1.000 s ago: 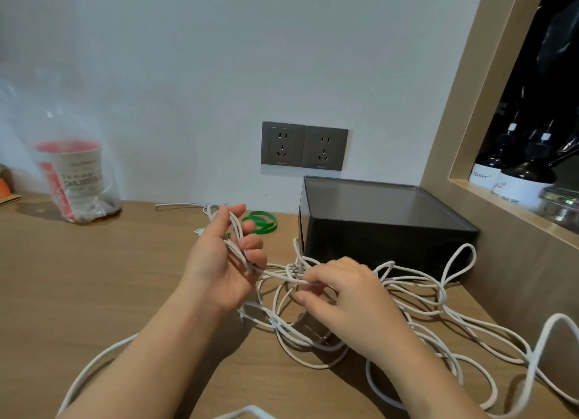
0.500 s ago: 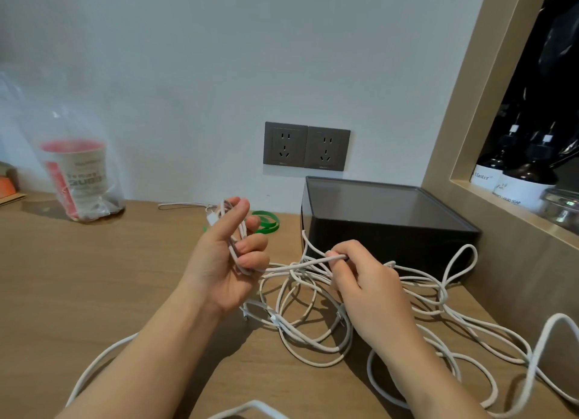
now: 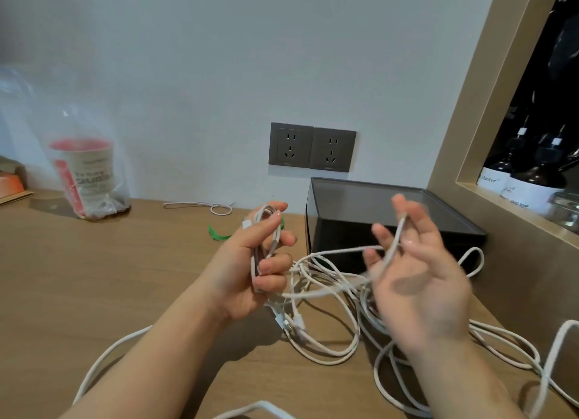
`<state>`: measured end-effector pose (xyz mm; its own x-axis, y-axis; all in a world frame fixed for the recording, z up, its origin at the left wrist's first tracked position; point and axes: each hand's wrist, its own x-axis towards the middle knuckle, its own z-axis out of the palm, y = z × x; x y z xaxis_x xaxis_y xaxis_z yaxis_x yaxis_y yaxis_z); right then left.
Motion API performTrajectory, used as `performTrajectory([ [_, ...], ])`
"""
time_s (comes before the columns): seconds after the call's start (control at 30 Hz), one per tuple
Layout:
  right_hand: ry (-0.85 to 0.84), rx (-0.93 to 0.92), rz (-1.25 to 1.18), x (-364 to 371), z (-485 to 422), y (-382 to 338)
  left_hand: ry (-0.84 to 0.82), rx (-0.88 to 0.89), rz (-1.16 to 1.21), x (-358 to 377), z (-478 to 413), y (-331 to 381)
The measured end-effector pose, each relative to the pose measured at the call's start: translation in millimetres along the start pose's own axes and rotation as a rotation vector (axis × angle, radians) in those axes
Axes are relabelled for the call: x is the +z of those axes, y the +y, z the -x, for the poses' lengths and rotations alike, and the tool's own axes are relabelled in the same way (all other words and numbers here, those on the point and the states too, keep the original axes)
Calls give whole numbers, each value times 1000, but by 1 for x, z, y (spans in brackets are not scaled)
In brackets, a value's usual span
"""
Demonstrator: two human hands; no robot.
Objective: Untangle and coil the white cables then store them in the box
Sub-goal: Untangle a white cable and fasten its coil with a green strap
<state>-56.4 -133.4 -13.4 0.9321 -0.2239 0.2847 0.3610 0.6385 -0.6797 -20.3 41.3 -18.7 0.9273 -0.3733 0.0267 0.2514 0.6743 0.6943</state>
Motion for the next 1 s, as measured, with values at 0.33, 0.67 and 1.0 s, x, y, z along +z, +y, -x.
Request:
performTrajectory([
  [0.33, 198, -125, 285, -17, -13, -6, 121, 44, -221, 1, 2, 1],
  [0.67, 245, -943, 1450, -31, -14, 13, 214, 490, -1162, -7, 0, -3],
  [1.0, 145, -1225, 1337, -23, -11, 10, 123, 627, -1758, 4, 5, -13],
])
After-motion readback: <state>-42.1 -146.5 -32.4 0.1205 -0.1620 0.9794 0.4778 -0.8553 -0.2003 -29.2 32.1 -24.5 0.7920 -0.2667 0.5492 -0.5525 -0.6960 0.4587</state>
